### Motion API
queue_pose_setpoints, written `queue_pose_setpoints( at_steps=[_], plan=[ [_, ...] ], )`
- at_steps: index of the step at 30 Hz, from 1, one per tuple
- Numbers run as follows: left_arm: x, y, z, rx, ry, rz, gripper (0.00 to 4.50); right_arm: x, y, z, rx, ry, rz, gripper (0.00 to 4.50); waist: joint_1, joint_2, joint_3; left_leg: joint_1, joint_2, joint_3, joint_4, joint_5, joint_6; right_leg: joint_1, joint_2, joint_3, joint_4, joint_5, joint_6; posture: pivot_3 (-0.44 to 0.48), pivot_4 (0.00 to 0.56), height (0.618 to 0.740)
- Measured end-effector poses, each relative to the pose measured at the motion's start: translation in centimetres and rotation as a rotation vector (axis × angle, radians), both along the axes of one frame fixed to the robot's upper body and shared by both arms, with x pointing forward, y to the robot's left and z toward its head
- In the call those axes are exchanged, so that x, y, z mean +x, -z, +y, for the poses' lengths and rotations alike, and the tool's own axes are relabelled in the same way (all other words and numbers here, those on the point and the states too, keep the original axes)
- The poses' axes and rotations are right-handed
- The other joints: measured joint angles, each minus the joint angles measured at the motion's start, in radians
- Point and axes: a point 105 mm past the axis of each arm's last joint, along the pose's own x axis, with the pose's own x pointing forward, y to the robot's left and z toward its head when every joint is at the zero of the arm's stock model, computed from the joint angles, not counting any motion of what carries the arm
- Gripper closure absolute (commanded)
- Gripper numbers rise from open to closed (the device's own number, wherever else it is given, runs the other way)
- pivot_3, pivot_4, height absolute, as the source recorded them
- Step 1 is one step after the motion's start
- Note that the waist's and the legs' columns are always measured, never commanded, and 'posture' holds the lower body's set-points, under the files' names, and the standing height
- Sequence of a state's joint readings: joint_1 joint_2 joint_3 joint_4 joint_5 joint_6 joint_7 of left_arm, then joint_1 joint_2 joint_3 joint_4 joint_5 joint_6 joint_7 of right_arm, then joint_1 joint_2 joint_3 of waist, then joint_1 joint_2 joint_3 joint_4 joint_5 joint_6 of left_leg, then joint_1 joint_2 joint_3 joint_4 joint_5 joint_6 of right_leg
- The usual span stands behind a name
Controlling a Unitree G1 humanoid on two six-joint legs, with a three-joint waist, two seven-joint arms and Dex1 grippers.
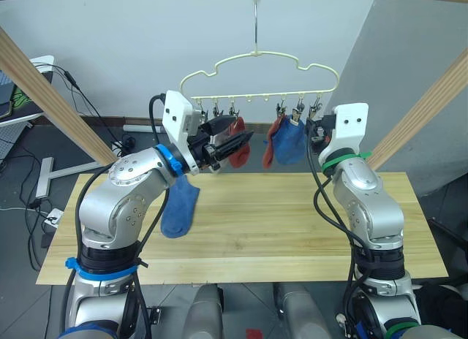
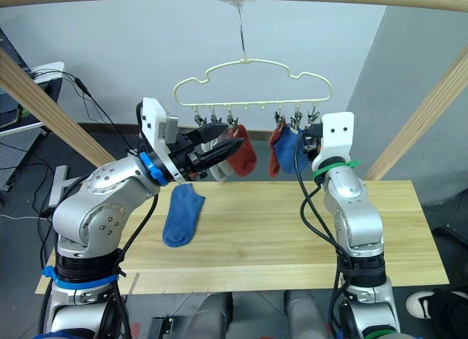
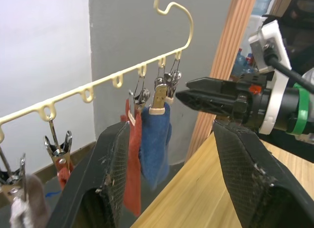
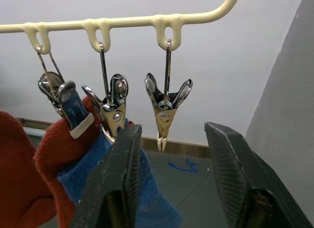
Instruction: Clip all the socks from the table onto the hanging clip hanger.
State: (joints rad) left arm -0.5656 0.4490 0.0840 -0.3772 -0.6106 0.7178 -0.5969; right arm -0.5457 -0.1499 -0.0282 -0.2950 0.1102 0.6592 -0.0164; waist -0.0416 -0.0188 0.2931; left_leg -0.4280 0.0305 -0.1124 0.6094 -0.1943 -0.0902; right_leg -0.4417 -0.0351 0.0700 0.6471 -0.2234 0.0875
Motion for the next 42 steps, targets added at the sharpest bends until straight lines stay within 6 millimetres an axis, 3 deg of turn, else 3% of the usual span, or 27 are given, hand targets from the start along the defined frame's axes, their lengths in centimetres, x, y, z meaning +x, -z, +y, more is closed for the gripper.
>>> queue_pose_setpoints(
  at_steps=[13, 18, 21, 42],
  plan=[
    [0.0, -1.0, -0.1, 0.003, 0.006, -0.028, 1.73, 1.0, 0.0, 0.0, -0.008, 0.007, -0.001, 2.46, 0.002, 0.0, 0.001, 0.0, 0.0, 0.0, 0.0, 0.0, 0.0, 0.0, 0.0, 0.0, 0.0, 0.0, 0.0, 0.094, 0.314, 0.74],
    [0.0, -1.2, -0.1, 0.002, 0.0, -0.031, 1.73, 1.7, -0.9, 0.4, -0.013, -0.004, -0.026, 2.46, 0.003, 0.0, 0.001, 0.0, 0.0, 0.0, 0.0, 0.0, 0.0, 0.0, 0.0, 0.0, 0.0, 0.0, 0.0, 0.101, 0.315, 0.74],
    [0.0, -1.3, -0.1, 0.004, -0.001, -0.034, 1.73, 1.8, -1.0, 0.5, -0.013, -0.01, -0.029, 3.02, 0.006, 0.0, 0.001, 0.0, 0.0, 0.0, 0.0, 0.0, 0.0, 0.0, 0.0, 0.0, -0.001, 0.0, 0.0, 0.101, 0.315, 0.74],
    [-0.1, -2.3, -0.4, 0.0, 0.012, -0.065, 1.73, 2.3, -1.9, 1.1, -0.027, -0.02, -0.058, 3.02, 0.009, 0.0, 0.002, 0.0, 0.0, 0.0, -0.001, 0.0, 0.0, 0.0, 0.0, 0.0, -0.001, 0.0, 0.0, 0.103, 0.311, 0.74]
  ],
)
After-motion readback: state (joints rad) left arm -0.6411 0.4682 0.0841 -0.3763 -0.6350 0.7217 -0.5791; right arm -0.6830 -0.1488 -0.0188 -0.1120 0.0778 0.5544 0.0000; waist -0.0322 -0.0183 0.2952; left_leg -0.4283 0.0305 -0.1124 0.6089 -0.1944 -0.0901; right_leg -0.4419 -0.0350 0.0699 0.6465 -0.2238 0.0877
